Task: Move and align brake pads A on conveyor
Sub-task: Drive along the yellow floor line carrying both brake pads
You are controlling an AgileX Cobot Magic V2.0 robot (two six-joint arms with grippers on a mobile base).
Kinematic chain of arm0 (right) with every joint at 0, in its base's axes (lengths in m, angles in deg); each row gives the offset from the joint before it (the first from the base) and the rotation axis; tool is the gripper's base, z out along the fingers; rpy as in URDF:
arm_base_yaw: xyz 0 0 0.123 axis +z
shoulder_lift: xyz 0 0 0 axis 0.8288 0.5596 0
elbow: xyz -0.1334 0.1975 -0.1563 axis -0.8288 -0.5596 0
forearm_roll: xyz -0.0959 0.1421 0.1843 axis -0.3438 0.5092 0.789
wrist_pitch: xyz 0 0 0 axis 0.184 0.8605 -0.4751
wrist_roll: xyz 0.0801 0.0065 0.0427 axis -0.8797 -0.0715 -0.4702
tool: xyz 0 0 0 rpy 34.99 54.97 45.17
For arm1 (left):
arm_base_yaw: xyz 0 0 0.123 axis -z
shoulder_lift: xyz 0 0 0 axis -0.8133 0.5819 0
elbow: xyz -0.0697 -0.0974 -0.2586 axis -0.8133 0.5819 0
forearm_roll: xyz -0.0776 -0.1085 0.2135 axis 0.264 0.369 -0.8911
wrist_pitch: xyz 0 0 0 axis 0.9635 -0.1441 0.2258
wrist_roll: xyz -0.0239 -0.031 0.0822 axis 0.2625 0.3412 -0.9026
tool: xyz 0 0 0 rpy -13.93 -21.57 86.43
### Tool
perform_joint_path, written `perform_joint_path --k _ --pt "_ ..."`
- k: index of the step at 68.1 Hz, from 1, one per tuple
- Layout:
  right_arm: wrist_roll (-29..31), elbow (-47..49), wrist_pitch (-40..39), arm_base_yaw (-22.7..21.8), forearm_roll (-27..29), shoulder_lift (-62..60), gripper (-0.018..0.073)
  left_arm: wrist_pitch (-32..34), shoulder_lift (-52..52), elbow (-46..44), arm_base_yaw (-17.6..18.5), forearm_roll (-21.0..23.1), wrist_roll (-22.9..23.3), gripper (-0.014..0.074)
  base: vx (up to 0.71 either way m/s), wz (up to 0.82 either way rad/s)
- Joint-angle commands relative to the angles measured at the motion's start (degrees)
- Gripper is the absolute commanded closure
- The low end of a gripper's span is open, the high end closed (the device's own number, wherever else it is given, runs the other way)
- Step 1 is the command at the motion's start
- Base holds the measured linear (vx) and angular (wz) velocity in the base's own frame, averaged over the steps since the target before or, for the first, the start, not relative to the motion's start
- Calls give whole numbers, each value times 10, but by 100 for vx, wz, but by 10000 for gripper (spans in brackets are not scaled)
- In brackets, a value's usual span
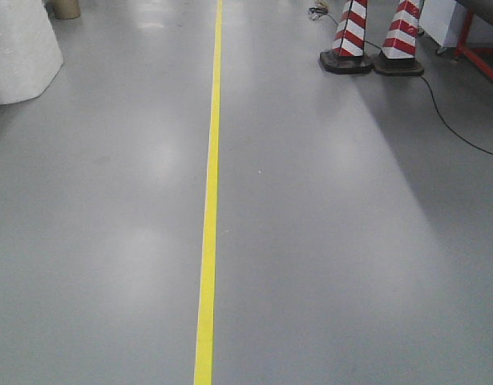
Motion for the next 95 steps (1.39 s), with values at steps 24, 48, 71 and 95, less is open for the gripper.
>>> perform_joint_path --k 24,48,71,95 --pt "5 16 -51 -4 0 6 571 53 6 -16 0 -9 2 603 64 -2" --pt "5 16 -51 -4 0 6 571 53 6 -16 0 -9 2 603 67 6" --pt "5 16 -51 -4 0 6 571 53 6 -16 0 -9 2 603 70 2" --pt "5 16 -51 -4 0 6 571 53 6 -16 0 -9 2 603 72 -6"
